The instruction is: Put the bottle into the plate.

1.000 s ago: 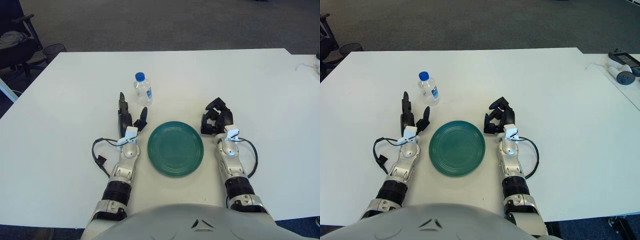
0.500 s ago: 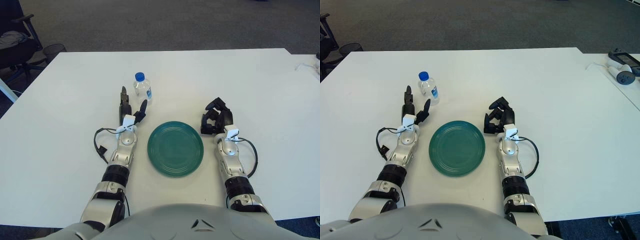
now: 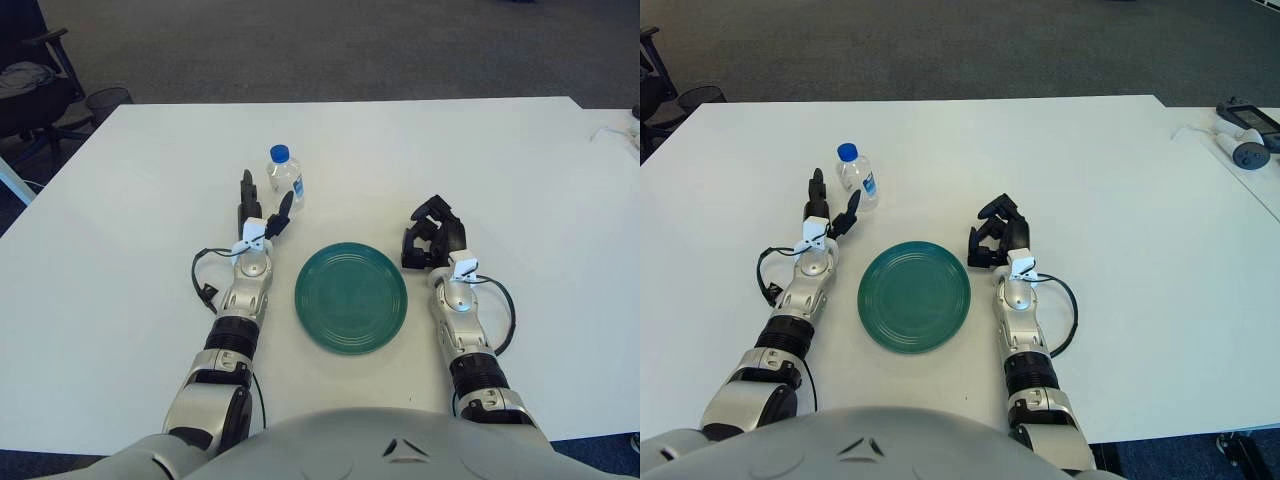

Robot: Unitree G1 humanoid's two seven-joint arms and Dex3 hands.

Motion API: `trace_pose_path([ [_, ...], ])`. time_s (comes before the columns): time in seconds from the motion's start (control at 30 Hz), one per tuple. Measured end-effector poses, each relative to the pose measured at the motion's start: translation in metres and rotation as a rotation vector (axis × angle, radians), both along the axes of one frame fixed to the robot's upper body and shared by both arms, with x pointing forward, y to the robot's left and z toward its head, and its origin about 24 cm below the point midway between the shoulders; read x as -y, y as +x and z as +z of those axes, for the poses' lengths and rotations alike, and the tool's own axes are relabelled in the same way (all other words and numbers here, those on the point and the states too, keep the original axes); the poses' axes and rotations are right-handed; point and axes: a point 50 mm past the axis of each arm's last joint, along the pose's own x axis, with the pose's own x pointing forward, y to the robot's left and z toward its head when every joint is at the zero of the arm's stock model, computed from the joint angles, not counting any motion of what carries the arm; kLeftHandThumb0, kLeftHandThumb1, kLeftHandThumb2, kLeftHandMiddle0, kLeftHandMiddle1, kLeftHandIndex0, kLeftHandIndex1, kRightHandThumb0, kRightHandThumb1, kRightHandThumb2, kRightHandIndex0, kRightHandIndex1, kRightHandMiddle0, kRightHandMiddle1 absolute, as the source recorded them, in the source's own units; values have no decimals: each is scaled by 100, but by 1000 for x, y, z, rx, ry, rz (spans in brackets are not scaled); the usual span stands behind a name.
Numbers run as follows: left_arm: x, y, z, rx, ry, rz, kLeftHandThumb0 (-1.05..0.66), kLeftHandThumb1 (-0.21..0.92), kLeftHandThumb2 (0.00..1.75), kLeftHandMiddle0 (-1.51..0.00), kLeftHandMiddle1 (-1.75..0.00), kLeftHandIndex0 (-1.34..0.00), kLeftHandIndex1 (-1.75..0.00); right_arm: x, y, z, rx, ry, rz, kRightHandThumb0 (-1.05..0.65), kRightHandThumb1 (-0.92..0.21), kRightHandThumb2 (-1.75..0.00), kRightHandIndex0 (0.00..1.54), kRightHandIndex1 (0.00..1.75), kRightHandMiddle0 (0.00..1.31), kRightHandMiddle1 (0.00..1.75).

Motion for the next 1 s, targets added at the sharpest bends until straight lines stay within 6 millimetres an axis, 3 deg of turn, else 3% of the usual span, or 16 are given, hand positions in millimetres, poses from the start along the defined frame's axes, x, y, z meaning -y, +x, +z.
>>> trace_pose_path([
  [0.63,0,7,2,-21,3,14,-105,92,38,-14,-4,-5,-6,-1,0,0,-9,-4,-14,0,2,-167,88,166,65,175],
  [0.83,-1,10,2,-28,12,14,-105,92,38,-21,-4,0,-25,-2,-1,1,-10,-4,-17,0,0,-165,87,167,63,175],
  [1.0,-2,14,2,-36,27,-4,-105,92,39,-25,-5,0,-28,-2,-1,0,-12,-4,-16,0,0,-164,87,165,63,175],
])
